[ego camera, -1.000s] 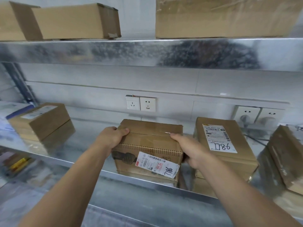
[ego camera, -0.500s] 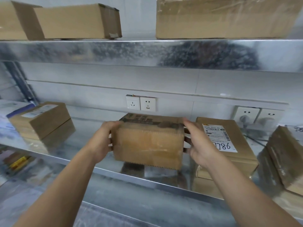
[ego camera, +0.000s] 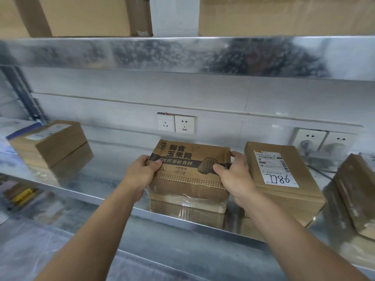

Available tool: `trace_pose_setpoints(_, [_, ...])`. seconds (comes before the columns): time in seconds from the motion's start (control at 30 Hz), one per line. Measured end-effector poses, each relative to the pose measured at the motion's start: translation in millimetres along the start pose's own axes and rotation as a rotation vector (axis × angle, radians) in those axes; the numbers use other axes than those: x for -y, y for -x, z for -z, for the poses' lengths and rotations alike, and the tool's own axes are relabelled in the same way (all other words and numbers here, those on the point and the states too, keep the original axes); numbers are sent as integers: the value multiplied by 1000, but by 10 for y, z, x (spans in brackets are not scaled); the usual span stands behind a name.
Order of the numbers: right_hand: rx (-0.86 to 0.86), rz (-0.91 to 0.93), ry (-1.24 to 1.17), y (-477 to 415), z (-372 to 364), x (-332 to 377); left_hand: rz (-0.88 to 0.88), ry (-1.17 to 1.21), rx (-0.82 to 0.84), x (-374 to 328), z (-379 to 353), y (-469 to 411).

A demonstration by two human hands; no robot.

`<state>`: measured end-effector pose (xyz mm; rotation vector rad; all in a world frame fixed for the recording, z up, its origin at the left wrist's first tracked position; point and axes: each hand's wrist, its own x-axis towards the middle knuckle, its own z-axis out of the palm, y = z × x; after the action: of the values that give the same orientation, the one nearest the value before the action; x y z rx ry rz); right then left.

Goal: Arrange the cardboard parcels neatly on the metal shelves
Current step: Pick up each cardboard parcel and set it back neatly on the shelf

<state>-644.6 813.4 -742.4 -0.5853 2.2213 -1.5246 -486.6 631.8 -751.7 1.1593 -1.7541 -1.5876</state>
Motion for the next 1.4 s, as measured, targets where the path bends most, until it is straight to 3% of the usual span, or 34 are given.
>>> trace_pose_setpoints(0.17, [67,-71,53,-51,80,86,25,-84,0,-103,-4,74])
trace_pose_setpoints(0.3, [175,-111,-109,-67,131,151,150,-65,121,-262,127,196])
trace_pose_setpoints(0.4, [96,-85,-238,-53,162,243,29,58,65,-446,200,223])
trace_pose_setpoints(0.53, [48,-73,-182,-4,180,329,-142,201,-5,-726,193,299])
trace_pose_setpoints(0.67, [274,-208,-129,150,177,347,-253,329,-87,-896,113,305])
trace_pose_setpoints(0.8, [391,-271,-145,242,161,401,-233,256,3,-938,14,293])
trace_pose_setpoints(0.93, [387,-248,-272,235,222,609,-202,173,35,-915,-13,274])
trace_pose_setpoints(1.13, [393,-191,-5,177,139,742,-169,229,17,-873,-40,270])
trace_pose_setpoints(1.4, [391,-185,-38,169,165,669,-167,220,33,-832,-45,202])
